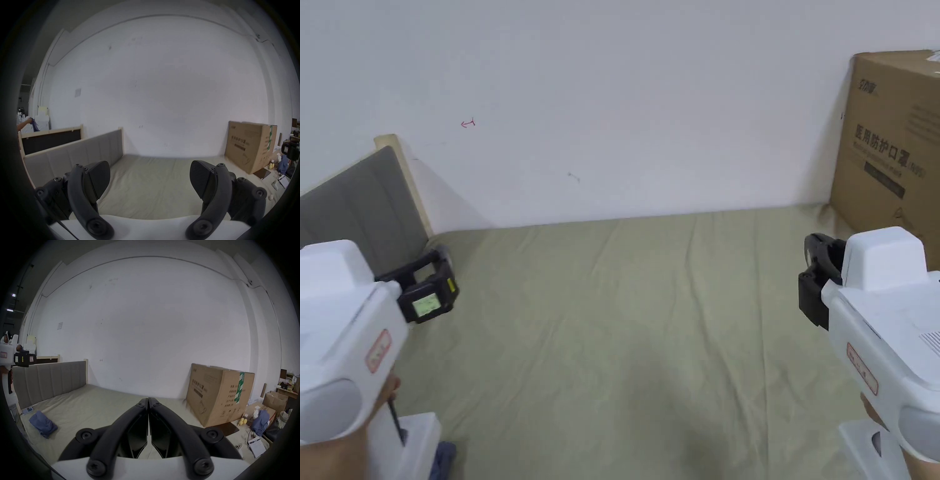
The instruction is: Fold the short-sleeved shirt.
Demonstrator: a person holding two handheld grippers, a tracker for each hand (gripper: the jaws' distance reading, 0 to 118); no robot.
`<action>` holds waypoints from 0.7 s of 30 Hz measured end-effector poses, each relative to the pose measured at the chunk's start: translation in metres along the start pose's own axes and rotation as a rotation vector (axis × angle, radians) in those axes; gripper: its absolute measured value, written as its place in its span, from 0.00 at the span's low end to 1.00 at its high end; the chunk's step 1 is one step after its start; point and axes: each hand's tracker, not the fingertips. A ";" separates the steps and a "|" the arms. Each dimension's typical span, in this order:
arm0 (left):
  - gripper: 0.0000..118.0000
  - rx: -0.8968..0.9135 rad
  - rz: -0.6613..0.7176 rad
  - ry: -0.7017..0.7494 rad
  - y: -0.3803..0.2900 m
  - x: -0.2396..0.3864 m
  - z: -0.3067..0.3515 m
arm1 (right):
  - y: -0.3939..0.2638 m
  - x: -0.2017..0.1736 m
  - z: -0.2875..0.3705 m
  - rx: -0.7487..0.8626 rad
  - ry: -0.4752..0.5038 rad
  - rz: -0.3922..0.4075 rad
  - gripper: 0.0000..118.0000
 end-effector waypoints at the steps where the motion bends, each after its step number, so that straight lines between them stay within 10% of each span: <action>1: 0.87 0.035 -0.006 -0.004 -0.001 0.011 0.005 | 0.003 0.001 0.004 0.011 -0.007 0.000 0.00; 8: 0.71 0.126 -0.004 -0.078 -0.020 0.059 0.024 | 0.003 0.006 0.019 0.038 -0.055 -0.001 0.00; 12: 0.03 0.099 -0.044 -0.168 -0.030 0.077 0.024 | 0.000 0.010 0.022 0.033 -0.063 -0.015 0.00; 21: 0.00 0.043 -0.080 -0.219 -0.044 0.101 0.024 | -0.005 0.014 0.026 0.012 -0.064 -0.043 0.00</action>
